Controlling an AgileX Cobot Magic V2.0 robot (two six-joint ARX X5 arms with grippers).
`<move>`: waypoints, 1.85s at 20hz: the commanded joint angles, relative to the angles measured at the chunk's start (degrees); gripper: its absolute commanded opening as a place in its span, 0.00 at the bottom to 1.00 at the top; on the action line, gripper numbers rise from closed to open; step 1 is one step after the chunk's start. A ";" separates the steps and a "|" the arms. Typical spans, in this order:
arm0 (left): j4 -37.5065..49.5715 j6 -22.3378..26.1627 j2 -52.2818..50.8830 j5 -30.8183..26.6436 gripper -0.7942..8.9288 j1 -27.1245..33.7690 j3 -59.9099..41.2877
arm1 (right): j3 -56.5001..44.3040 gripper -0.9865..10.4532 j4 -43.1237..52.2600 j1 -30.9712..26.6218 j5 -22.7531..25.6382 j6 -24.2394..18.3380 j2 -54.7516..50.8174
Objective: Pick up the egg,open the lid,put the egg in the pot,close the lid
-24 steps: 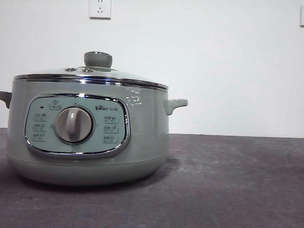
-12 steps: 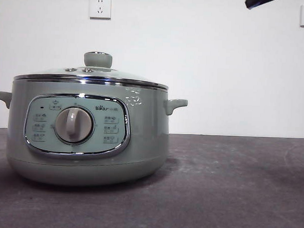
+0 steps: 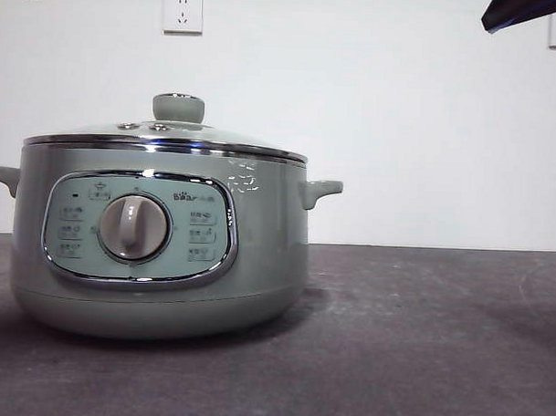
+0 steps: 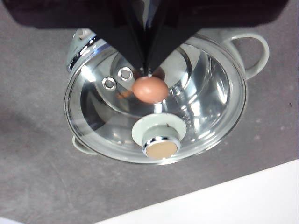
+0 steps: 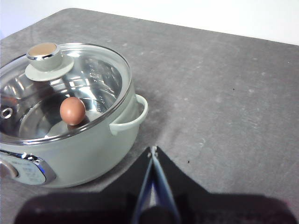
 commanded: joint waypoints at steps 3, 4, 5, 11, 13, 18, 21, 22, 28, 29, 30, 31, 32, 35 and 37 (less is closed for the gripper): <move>0.02 -0.39 0.07 -0.02 0.08 -0.17 -0.07 | -0.68 0.09 -0.66 0.02 0.20 0.68 -0.13; 0.02 -0.39 0.07 -0.02 0.08 -0.17 -0.07 | -0.68 0.09 -0.63 0.02 0.20 0.68 -0.13; 0.02 -0.39 0.07 -0.02 0.08 -0.17 -0.07 | -0.68 0.09 -0.63 0.02 0.17 0.68 -0.13; -0.22 -0.46 0.11 0.07 0.08 -0.17 -0.07 | -0.68 0.09 -0.66 0.02 0.17 0.68 -0.13; -0.66 -0.87 -1.07 -0.20 0.08 0.35 -0.07 | -0.68 0.09 -0.63 0.02 0.17 0.68 -0.13; 0.79 -0.22 -7.50 4.72 0.08 13.03 -1.09 | -0.68 0.09 -0.63 0.02 0.15 0.68 -0.13; 7.80 0.31 -12.41 6.69 0.08 25.00 -7.58 | -0.68 0.09 -0.66 0.02 0.17 0.68 -0.13; 10.21 0.33 -14.21 9.33 0.08 28.26 -10.29 | -0.68 0.09 -0.66 0.02 0.17 0.68 -0.13; 18.14 0.70 -27.26 16.61 0.08 42.01 -27.17 | -0.68 0.09 -0.66 0.02 0.17 0.68 -0.13; 18.16 0.70 -28.92 16.61 0.08 43.23 -28.92 | -0.68 0.09 -0.66 0.02 0.15 0.68 -0.13; 18.10 0.70 -30.40 16.70 0.08 44.30 -30.40 | -0.68 0.09 -0.66 0.02 0.15 0.68 -0.13; 18.10 0.68 -31.74 16.83 0.08 45.24 -31.76 | -0.68 0.09 -0.66 0.02 0.15 0.68 -0.11; 18.12 0.68 -32.63 16.85 0.08 45.88 -32.76 | -0.68 0.09 -0.66 0.02 0.17 0.68 -0.13; 18.01 0.70 -33.70 16.92 0.08 47.10 -34.82 | -0.68 0.09 -0.66 0.02 0.17 0.68 -0.13; 18.01 0.70 -33.70 16.94 0.08 47.41 -35.60 | -0.68 0.09 -0.63 0.02 0.17 0.68 -0.13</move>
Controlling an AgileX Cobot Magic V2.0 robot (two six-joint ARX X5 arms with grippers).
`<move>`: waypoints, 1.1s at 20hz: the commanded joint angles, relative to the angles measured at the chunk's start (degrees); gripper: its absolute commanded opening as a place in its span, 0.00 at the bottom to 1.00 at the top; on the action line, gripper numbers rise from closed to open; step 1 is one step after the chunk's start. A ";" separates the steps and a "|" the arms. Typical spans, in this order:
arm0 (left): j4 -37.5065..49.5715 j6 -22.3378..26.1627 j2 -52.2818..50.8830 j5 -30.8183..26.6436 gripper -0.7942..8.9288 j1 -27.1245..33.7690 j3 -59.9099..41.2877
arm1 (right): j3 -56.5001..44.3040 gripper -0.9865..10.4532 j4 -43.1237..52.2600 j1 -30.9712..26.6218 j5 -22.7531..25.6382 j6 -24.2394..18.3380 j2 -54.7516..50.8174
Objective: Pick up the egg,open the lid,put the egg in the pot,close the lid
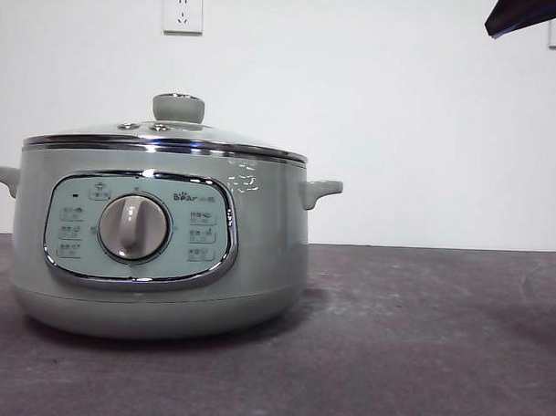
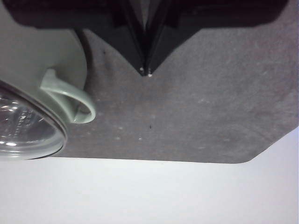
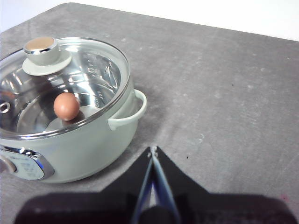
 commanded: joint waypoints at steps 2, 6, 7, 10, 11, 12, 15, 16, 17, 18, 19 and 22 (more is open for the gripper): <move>0.70 0.52 -0.17 0.11 0.08 0.33 -1.99 | -0.68 0.09 0.31 0.02 0.15 0.68 -0.07; 0.17 0.11 -0.17 1.46 0.08 0.33 -4.11 | -0.68 0.09 0.31 0.02 0.15 0.68 -0.07; 0.33 -0.92 -0.20 1.51 0.08 0.31 -4.11 | -0.68 0.09 0.31 0.02 0.13 0.68 -0.07; 0.35 -4.04 -0.17 1.16 0.08 0.31 -4.11 | -0.68 0.09 0.31 0.02 0.15 0.68 -0.07; 0.35 -4.04 -0.17 1.14 0.08 0.33 -4.11 | -0.68 0.09 0.31 0.02 0.13 0.68 -0.07; 0.35 -4.04 -0.17 1.16 0.08 0.31 -4.11 | -0.68 0.09 0.31 0.02 0.15 0.68 -0.04; 0.35 -4.04 -0.17 1.14 0.08 0.31 -4.11 | -0.68 0.09 0.31 0.02 0.13 0.68 -0.07; 0.35 -4.04 -0.17 1.16 0.08 0.31 -4.11 | -0.68 0.09 0.31 0.02 0.15 0.68 -0.07; 0.35 -4.04 -0.17 1.16 0.08 0.31 -4.11 | -0.68 0.09 0.31 0.02 0.15 0.68 -0.04; 0.35 -4.04 -0.17 1.16 0.08 0.31 -4.11 | -0.68 0.09 0.31 0.02 0.15 0.68 -0.04; 0.35 -4.04 -0.17 1.16 0.08 0.31 -4.11 | -0.68 0.09 0.31 0.02 0.15 0.68 -0.07; 0.35 -4.04 -0.17 1.14 0.08 0.33 -4.11 | -0.68 0.09 0.31 0.02 0.15 0.68 -0.07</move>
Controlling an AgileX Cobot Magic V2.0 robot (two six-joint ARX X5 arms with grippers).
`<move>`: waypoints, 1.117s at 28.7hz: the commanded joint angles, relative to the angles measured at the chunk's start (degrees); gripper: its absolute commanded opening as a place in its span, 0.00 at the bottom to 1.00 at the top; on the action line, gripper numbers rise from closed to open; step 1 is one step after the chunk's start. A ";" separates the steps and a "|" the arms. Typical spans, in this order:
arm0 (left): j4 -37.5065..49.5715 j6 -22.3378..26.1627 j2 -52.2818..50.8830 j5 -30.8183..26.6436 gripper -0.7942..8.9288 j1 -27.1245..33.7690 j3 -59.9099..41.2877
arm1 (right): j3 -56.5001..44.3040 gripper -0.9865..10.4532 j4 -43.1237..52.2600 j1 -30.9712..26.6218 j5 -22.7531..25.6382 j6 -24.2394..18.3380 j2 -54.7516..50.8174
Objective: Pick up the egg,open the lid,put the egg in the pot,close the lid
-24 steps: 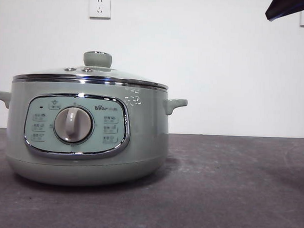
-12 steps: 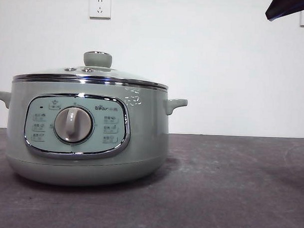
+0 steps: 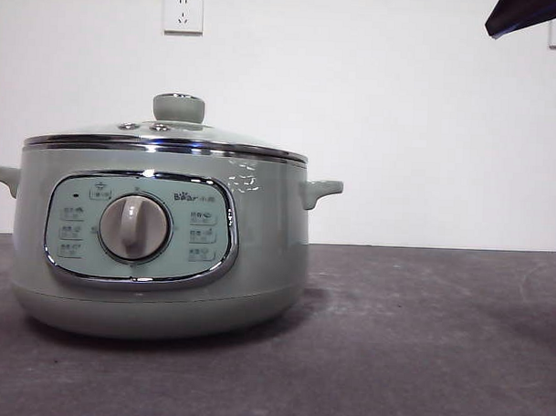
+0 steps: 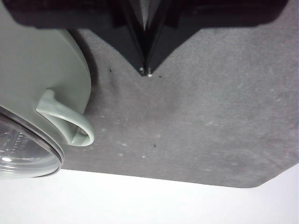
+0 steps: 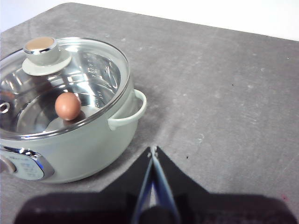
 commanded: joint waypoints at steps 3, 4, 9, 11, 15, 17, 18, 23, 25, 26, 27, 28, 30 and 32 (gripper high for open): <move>0.02 -0.39 -0.15 -0.07 0.08 0.22 -0.85 | -0.68 0.09 0.26 0.02 0.15 0.66 -0.07; 0.02 -0.39 -0.15 -0.04 0.08 0.22 -0.85 | -0.68 0.09 0.11 0.02 0.15 0.02 -0.15; 0.02 -0.39 -0.15 -0.04 0.08 0.22 -0.85 | -1.44 0.09 -1.88 -1.33 -0.24 -7.67 -9.46; 0.02 -0.39 -0.15 -0.07 0.08 0.22 -0.85 | -4.07 0.09 -1.40 -5.07 -0.83 -8.61 -15.08; 0.02 -0.39 -0.15 -0.04 0.08 0.22 -0.85 | -14.69 0.09 5.75 -17.00 -7.82 -8.52 -24.76; 0.02 -0.39 -0.15 -0.04 0.08 0.22 -0.85 | -18.62 0.09 9.05 -20.72 -9.16 -8.46 -26.67; 0.02 -0.39 -0.15 -0.04 0.08 0.22 -0.85 | -20.46 0.09 10.62 -22.51 -11.21 -8.48 -27.41; 0.02 -0.39 -0.15 -0.07 0.08 0.22 -0.85 | -30.82 0.09 19.78 -30.47 -20.17 -8.17 -31.54; 0.02 -0.39 -0.15 -0.04 0.08 0.24 -0.85 | -33.46 0.09 21.20 -31.63 -21.31 -7.41 -32.76; 0.02 -0.39 -0.15 -0.04 0.08 0.22 -0.85 | -34.36 0.09 21.20 -31.91 -21.22 -6.78 -33.40; 0.02 -0.39 -0.15 -0.04 0.08 0.22 -0.85 | -35.23 0.09 21.03 -32.04 -21.18 -6.29 -34.10; 0.02 -0.39 -0.15 -0.07 0.08 0.22 -0.85 | -35.93 0.09 20.68 -32.13 -21.11 -6.10 -34.77; 0.02 -0.39 -0.15 -0.04 0.08 0.22 -0.85 | -37.13 0.09 20.50 -32.15 -21.07 -6.12 -35.78; 0.02 -0.39 -0.15 -0.04 0.08 0.22 -0.85 | -38.27 0.09 20.52 -32.20 -21.05 -5.86 -36.81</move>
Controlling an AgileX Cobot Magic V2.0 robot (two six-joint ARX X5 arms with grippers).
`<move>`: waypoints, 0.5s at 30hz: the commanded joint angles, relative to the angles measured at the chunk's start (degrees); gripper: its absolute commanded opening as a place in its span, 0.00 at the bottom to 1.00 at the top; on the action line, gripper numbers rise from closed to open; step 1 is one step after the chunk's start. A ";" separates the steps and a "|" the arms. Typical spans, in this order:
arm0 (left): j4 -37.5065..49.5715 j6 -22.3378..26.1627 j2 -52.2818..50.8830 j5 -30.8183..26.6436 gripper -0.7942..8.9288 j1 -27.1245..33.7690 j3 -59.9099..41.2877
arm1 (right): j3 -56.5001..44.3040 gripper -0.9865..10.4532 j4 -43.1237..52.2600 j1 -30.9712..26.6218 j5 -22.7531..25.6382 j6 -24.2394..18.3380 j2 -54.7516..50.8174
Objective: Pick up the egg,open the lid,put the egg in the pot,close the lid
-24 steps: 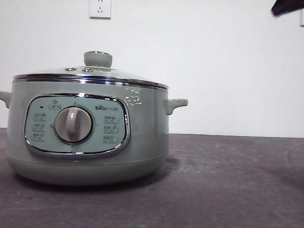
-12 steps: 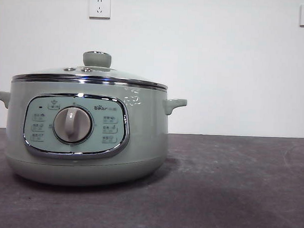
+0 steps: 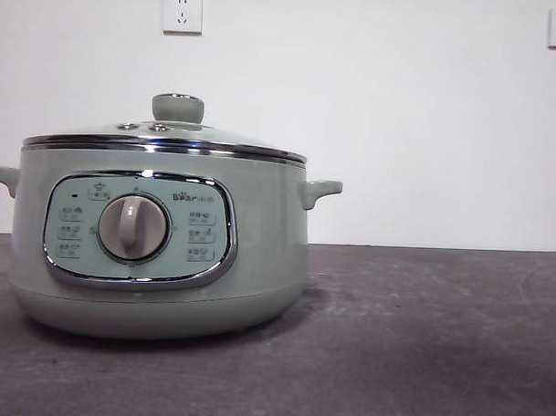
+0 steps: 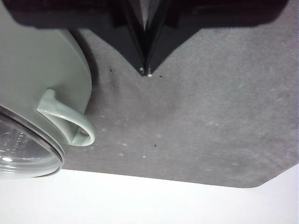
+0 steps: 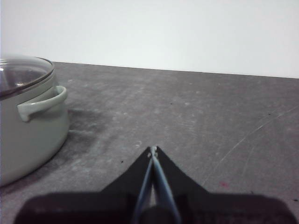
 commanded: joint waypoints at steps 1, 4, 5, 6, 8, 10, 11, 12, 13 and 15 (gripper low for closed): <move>0.02 -0.39 -0.15 -0.07 0.08 0.24 -0.85 | -1.53 0.09 -0.96 -0.17 0.35 1.29 -1.57; 0.02 -0.39 -0.15 -0.07 0.08 0.24 -0.85 | -1.53 0.09 -3.80 -0.15 1.92 2.29 -2.73; 0.02 -0.39 -0.15 -0.07 0.08 0.22 -0.85 | -1.51 0.09 -4.35 -0.20 2.56 2.58 -2.75; 0.04 -0.39 -0.15 -0.07 0.08 0.22 -0.85 | -1.53 0.09 -4.92 -0.20 3.54 3.02 -2.75; 0.04 -0.39 -0.15 -0.07 0.08 0.22 -0.85 | -1.53 0.09 -6.62 -0.17 5.03 4.09 -2.75; 0.04 -0.39 -0.15 -0.07 0.08 0.24 -0.85 | -1.53 0.09 -7.63 -0.17 6.16 4.94 -2.73; 0.04 -0.39 -0.15 -0.07 0.08 0.22 -0.85 | -1.51 0.09 -7.56 -0.17 6.21 4.92 -2.73; 0.07 -0.39 -0.15 -0.07 0.08 0.22 -0.85 | -1.51 0.09 -7.56 -0.17 6.19 4.96 -2.73; 0.04 -0.39 -0.15 -0.07 0.08 0.22 -0.85 | -1.51 0.09 -7.56 -0.17 6.19 4.94 -2.73; 0.04 -0.39 -0.15 -0.07 0.08 0.22 -0.85 | -1.51 0.09 -7.56 -0.15 6.12 4.90 -2.73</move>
